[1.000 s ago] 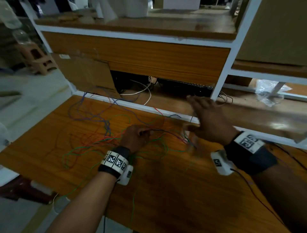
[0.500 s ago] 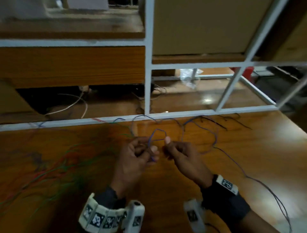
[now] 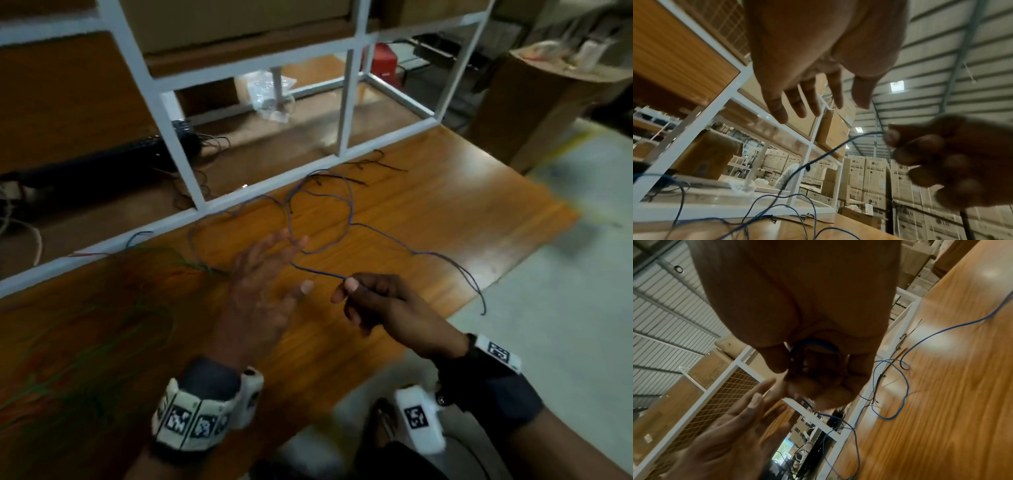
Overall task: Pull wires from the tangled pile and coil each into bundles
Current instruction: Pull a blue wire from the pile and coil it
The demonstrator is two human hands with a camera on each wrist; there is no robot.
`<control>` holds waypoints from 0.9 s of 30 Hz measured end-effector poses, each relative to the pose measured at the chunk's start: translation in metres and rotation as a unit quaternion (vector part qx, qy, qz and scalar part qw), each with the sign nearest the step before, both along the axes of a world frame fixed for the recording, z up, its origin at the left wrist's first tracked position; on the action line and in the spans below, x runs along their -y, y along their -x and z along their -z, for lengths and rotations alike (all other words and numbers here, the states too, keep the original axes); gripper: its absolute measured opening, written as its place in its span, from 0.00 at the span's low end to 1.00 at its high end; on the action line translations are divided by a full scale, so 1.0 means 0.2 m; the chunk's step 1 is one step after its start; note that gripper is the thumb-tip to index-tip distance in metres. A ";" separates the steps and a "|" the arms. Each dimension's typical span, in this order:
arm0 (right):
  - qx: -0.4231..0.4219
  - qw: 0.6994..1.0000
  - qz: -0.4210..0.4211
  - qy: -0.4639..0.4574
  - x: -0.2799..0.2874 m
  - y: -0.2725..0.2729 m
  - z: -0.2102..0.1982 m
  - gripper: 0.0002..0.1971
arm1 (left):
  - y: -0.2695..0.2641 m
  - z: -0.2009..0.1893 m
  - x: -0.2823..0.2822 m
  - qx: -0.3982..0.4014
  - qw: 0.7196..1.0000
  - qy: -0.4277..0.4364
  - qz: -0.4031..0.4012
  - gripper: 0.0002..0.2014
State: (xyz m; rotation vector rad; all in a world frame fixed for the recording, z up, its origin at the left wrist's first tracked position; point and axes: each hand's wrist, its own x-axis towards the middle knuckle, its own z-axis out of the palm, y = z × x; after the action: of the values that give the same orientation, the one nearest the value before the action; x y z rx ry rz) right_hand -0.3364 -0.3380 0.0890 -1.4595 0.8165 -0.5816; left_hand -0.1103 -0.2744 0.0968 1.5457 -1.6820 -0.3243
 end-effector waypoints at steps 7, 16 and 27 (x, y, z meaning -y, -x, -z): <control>0.138 0.979 -0.024 -0.151 0.06 0.15 -0.01 0.19 | 0.19 -0.01 0.17 -0.126 0.986 -0.045 0.098 0.06; 0.315 0.865 -0.270 -0.282 0.24 0.33 -0.13 0.23 | 0.47 -0.11 0.30 -0.155 0.987 -0.044 0.007 0.00; 0.474 0.840 -0.012 -0.264 0.60 0.14 -0.20 0.25 | 0.45 0.08 0.24 -0.206 0.966 -0.133 -0.083 0.10</control>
State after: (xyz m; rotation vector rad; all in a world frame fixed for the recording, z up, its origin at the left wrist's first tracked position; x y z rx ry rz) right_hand -0.3654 -0.4571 0.1293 -0.5282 0.1226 -0.8655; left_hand -0.1996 -0.3226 0.0800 1.6624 -1.2128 -0.7521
